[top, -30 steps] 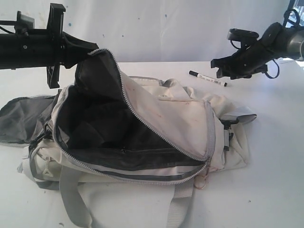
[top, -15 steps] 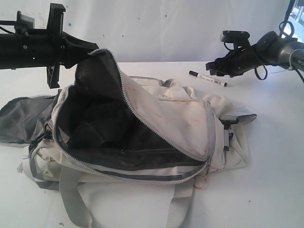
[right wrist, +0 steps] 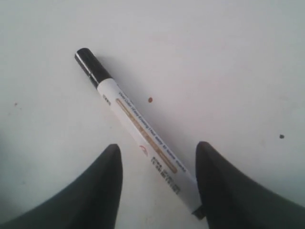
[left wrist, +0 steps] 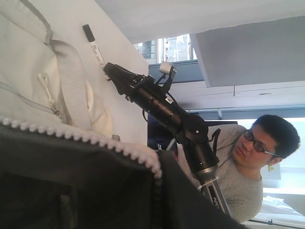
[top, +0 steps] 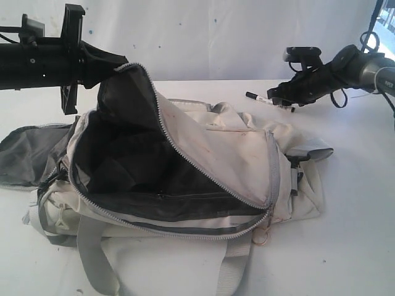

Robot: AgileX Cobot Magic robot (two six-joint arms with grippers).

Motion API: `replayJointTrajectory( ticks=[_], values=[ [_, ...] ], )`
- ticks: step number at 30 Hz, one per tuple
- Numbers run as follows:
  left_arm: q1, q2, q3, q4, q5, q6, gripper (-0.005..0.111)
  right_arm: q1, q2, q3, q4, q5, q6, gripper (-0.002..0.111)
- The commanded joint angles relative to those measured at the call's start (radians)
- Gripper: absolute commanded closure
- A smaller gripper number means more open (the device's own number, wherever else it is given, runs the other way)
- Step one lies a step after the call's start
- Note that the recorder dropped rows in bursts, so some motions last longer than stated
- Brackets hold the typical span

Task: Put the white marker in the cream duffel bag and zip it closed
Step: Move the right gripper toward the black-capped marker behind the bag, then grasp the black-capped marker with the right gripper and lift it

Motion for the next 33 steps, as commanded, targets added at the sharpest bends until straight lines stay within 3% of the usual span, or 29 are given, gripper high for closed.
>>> replayJointTrajectory(
  ticks=[1,3,11,33],
  values=[
    [-0.003,-0.001,-0.006,-0.023,0.003,0.007,0.107,-0.009,0.013,-0.002,-0.019,0.007,-0.002,0.063],
    [-0.003,-0.001,-0.006,-0.023,0.003,0.007,0.107,-0.009,0.02,-0.002,-0.025,0.029,-0.002,0.065],
    [-0.003,-0.001,-0.006,-0.023,0.003,0.007,0.107,-0.009,0.016,-0.002,-0.185,0.096,0.172,0.108],
    [-0.003,-0.001,-0.006,-0.023,0.005,0.007,0.107,-0.005,-0.283,-0.002,-0.198,0.509,0.291,0.108]
  ],
)
